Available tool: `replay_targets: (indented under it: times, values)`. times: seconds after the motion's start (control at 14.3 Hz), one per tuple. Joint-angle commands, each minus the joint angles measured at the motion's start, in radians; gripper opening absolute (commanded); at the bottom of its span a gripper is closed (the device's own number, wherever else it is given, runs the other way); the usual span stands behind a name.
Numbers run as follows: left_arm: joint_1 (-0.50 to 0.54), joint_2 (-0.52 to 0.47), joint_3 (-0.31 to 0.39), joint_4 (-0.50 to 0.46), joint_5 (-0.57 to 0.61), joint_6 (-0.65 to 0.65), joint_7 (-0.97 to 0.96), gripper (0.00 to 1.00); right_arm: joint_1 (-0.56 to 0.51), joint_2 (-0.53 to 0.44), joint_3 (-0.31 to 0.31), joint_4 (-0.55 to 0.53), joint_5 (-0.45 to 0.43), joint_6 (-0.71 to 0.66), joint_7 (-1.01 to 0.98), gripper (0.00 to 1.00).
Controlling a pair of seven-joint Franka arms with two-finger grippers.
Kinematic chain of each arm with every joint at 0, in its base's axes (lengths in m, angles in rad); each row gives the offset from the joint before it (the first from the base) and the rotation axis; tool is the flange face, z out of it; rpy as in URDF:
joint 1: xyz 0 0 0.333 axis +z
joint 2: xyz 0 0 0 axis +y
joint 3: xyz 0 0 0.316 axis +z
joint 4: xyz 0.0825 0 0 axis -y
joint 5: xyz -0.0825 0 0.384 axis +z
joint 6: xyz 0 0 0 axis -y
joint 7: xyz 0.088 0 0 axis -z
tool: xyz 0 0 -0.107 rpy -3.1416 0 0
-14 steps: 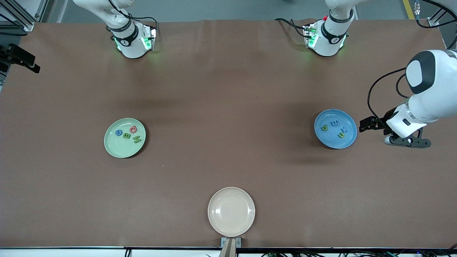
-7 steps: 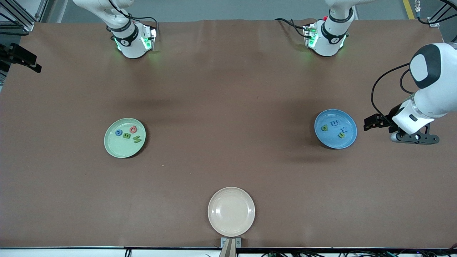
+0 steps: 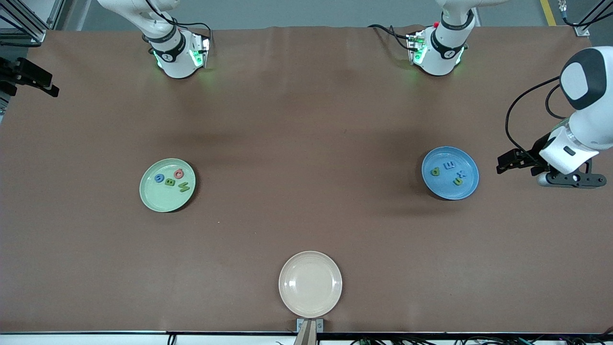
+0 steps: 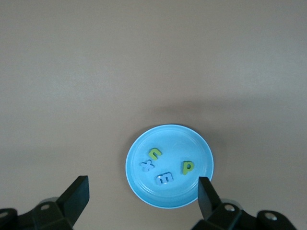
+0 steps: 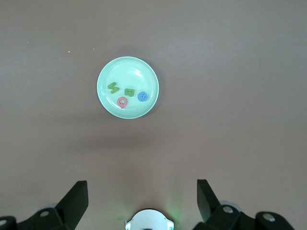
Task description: Sort upper and lower case letters into plates
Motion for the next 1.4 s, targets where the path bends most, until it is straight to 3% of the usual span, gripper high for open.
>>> replay_targets:
  times: [0.0, 0.42, 0.91, 1.33]
  values:
    - [-0.021, -0.049, 0.020, -0.022, -0.032, -0.017, 0.009, 1.00, 0.003, -0.022, -0.005, -0.013, 0.012, -0.008, 0.010, 1.00]
    - [-0.073, -0.070, 0.089, -0.024, -0.032, -0.018, 0.015, 1.00, 0.006, -0.022, -0.002, -0.013, 0.004, -0.010, 0.008, 1.00]
    - [-0.071, -0.073, 0.057, -0.007, -0.029, -0.048, -0.003, 1.00, 0.006, -0.022, -0.003, -0.013, -0.002, -0.008, 0.007, 1.00]
    - [-0.067, -0.089, 0.030, 0.106, -0.021, -0.133, -0.043, 1.00, 0.008, -0.022, 0.004, -0.011, -0.002, -0.007, 0.007, 1.00]
